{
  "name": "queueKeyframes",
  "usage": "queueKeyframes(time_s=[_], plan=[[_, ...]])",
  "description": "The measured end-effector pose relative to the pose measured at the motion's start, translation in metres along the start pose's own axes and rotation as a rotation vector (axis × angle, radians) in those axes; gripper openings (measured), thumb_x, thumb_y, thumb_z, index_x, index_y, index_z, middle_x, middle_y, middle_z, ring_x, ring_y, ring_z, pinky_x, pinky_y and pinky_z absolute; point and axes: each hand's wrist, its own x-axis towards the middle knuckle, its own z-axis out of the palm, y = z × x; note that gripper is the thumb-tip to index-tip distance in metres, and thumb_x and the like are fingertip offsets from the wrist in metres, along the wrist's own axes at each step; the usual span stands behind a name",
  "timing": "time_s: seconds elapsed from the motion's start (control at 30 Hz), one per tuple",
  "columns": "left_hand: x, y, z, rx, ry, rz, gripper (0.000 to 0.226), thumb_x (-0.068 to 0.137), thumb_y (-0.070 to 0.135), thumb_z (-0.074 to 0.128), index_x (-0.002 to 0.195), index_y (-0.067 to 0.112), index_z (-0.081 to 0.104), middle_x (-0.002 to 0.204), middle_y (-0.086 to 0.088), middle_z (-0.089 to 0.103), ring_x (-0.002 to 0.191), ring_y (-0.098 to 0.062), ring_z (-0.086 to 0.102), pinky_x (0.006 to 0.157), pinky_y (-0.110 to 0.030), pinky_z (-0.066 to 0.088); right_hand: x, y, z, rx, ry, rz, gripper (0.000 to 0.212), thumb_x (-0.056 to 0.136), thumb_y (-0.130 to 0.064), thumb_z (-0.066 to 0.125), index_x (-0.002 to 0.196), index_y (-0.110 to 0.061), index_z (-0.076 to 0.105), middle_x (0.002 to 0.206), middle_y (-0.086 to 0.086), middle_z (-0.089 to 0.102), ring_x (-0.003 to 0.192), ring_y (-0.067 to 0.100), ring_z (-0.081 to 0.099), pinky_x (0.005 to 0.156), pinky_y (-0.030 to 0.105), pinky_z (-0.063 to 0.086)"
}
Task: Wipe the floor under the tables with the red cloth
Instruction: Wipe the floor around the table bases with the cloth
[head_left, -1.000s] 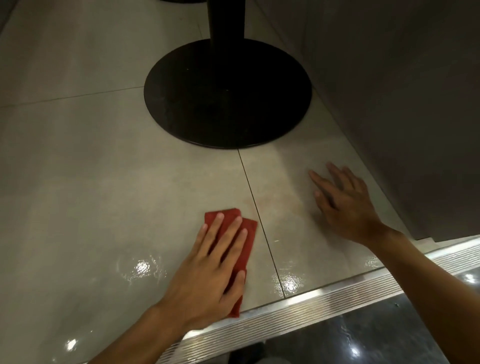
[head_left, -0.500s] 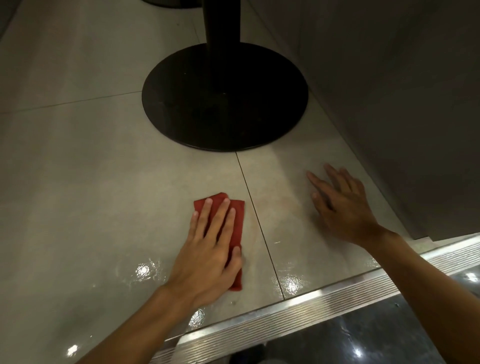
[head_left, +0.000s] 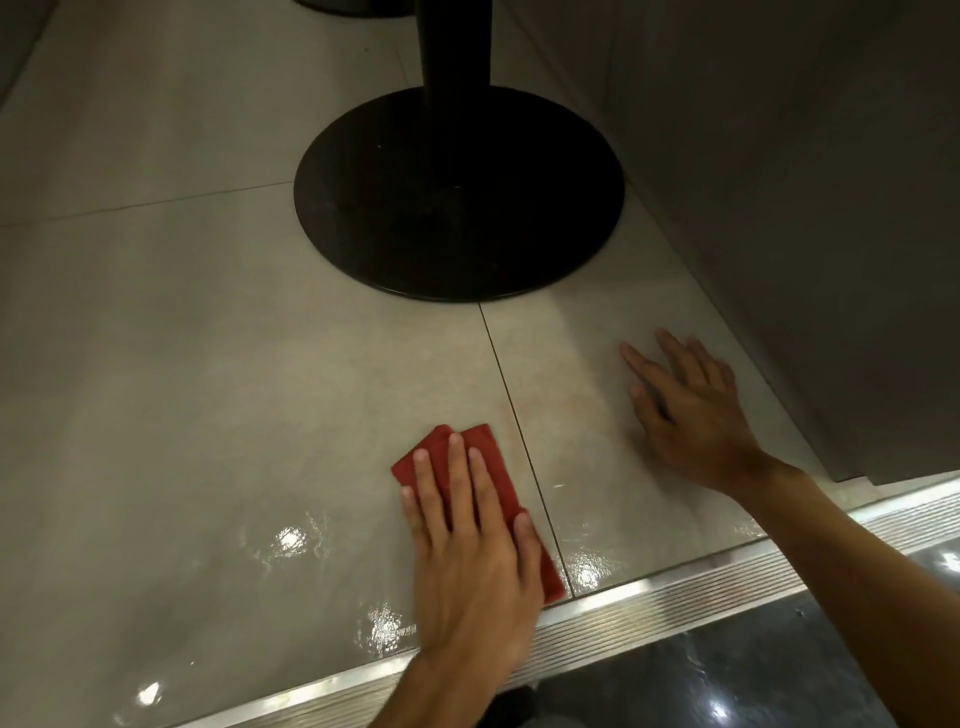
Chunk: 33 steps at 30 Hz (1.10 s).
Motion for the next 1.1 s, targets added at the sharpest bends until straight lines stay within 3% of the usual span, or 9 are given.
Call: queueKeyframes(time_s=[0.23, 0.53, 0.7, 0.83, 1.1], plan=[[-0.011, -0.016, 0.001, 0.035, 0.016, 0.073, 0.069, 0.097, 0.048, 0.025, 0.150, 0.003, 0.025, 0.161, -0.012, 0.014, 0.148, -0.036, 0.007, 0.115, -0.051, 0.010, 0.000, 0.000, -0.002, 0.009, -0.010, 0.010, 0.056, 0.093, -0.055, 0.019, 0.148, -0.049, 0.025, 0.162, -0.001, 0.014, 0.149, 0.025, 0.004, 0.119, 0.045, 0.003], [0.089, -0.037, -0.024, 0.118, -0.130, 0.284, 0.078, 0.091, 0.056, 0.001, 0.154, 0.011, -0.001, 0.162, -0.004, -0.012, 0.146, -0.027, -0.022, 0.119, -0.047, -0.009, -0.001, 0.001, -0.003, 0.012, -0.028, 0.008, 0.054, 0.094, -0.055, 0.018, 0.148, -0.052, 0.020, 0.163, -0.005, 0.008, 0.150, 0.021, -0.001, 0.119, 0.042, -0.002], [0.094, -0.045, -0.027, 0.129, -0.181, 0.457, 0.073, 0.091, 0.056, 0.007, 0.152, 0.018, -0.006, 0.161, 0.004, -0.013, 0.145, -0.021, -0.027, 0.120, -0.044, -0.009, -0.001, 0.003, -0.003, 0.030, -0.027, -0.012, 0.056, 0.092, -0.058, 0.016, 0.147, -0.052, 0.020, 0.163, -0.006, 0.008, 0.150, 0.019, -0.002, 0.119, 0.040, -0.003], [0.075, -0.075, -0.033, 0.173, -0.167, 0.604, 0.071, 0.095, 0.051, 0.022, 0.155, 0.015, 0.005, 0.163, 0.003, -0.002, 0.148, -0.018, -0.017, 0.119, -0.042, 0.000, -0.002, 0.003, -0.003, 0.037, -0.016, -0.002, 0.061, 0.089, -0.060, 0.013, 0.148, -0.050, 0.023, 0.163, -0.004, 0.010, 0.149, 0.021, 0.001, 0.119, 0.042, -0.001], [0.120, -0.051, -0.031, 0.119, -0.218, 0.474, 0.076, 0.090, 0.056, 0.010, 0.153, 0.018, -0.006, 0.161, 0.007, -0.015, 0.145, -0.017, -0.027, 0.121, -0.044, -0.006, -0.001, 0.003, -0.002, 0.026, -0.019, -0.003, 0.058, 0.090, -0.059, 0.013, 0.147, -0.052, 0.020, 0.163, -0.006, 0.009, 0.149, 0.020, 0.000, 0.120, 0.041, -0.001]])
